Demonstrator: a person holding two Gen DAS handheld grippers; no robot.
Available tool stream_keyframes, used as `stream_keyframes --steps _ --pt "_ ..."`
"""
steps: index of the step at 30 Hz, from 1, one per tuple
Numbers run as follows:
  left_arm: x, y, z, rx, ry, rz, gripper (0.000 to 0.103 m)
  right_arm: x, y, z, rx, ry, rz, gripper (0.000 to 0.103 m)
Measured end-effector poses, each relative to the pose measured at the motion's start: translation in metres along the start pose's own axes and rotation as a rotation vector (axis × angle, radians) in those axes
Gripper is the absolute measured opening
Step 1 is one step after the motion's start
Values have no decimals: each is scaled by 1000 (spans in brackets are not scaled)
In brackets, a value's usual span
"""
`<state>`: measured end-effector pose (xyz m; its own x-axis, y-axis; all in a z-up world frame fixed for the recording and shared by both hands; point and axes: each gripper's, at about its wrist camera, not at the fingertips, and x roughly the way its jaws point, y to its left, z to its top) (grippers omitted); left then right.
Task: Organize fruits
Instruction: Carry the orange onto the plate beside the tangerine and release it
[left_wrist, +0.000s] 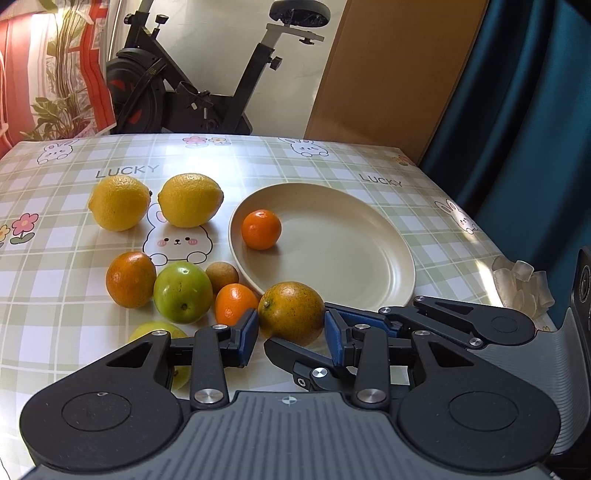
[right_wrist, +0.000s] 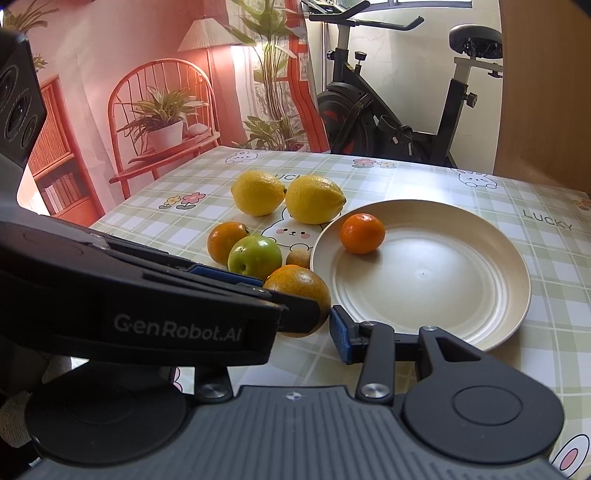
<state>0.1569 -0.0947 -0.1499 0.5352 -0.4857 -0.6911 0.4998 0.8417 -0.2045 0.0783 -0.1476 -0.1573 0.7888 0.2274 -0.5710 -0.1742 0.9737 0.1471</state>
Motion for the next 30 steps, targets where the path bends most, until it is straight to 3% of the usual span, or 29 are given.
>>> stream_keyframes --steps 17,30 --pt "22 -4 24 8 0 4 41 12 -21 17 8 -17 -27 43" --pt "58 8 43 -31 60 3 42 40 -42 25 51 22 -24 43"
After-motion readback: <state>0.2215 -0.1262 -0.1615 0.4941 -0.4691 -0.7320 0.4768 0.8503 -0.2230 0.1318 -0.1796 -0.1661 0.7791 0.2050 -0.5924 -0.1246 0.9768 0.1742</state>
